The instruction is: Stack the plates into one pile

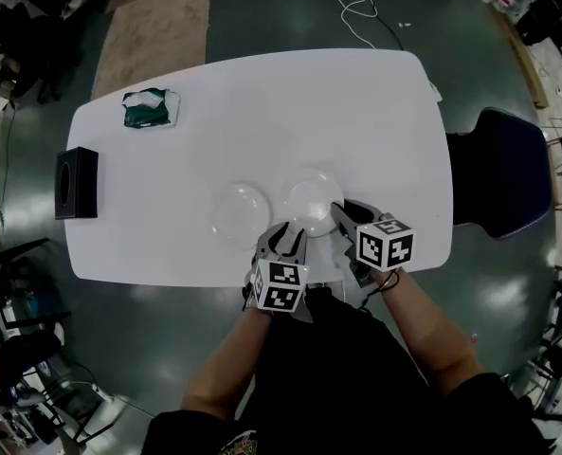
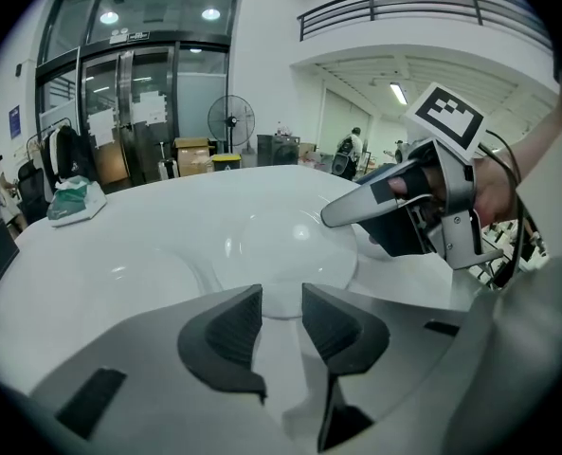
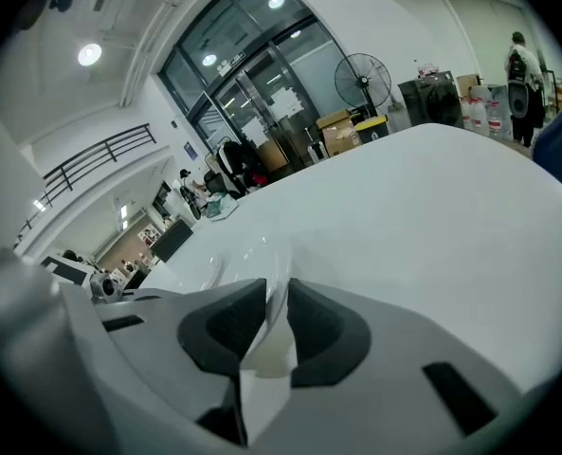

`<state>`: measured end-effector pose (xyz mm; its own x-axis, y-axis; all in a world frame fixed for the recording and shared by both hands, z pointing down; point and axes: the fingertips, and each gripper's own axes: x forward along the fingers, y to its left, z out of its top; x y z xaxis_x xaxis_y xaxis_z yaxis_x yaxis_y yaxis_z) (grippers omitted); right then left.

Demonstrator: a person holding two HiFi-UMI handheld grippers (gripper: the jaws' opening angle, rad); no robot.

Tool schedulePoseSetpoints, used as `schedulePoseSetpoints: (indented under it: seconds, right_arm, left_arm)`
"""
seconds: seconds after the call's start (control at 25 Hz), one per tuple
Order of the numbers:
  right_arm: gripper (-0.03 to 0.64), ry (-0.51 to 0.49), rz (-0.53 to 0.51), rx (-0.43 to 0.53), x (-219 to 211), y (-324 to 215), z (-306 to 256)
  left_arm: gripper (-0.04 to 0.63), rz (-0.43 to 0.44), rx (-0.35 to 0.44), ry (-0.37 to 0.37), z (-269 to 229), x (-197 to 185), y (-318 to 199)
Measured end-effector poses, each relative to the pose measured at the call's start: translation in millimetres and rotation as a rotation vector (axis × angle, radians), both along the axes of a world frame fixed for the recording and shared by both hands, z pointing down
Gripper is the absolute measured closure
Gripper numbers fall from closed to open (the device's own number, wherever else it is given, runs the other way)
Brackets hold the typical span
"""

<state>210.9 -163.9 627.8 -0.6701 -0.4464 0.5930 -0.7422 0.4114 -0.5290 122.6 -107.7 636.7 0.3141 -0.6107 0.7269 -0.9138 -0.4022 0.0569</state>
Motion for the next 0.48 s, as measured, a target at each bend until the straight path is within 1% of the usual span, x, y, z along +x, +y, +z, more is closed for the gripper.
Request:
schedulePoseSetpoints:
  seconds: [0.08,0.24,0.32,0.48]
  right_arm:
    - [0.540,-0.049,0.017,0.001,2,-1,-8]
    - [0.581,-0.202,0.068,-0.001,6,-4,-33]
    - [0.588,-0.224,0.069,0.015,6,-6,-44]
    - [0.588,-0.225,0.058,0.041,5,-8,-58]
  left_arm:
    - [0.449,0.001,0.007,0.008,-4,1,1]
    - [0.472,-0.011,0.018,0.020,-13,-1,4]
    - [0.493,-0.023,0.036,0.028,-21,-3,4]
    - [0.553,-0.042,0.056,0.040,-36,-8,8]
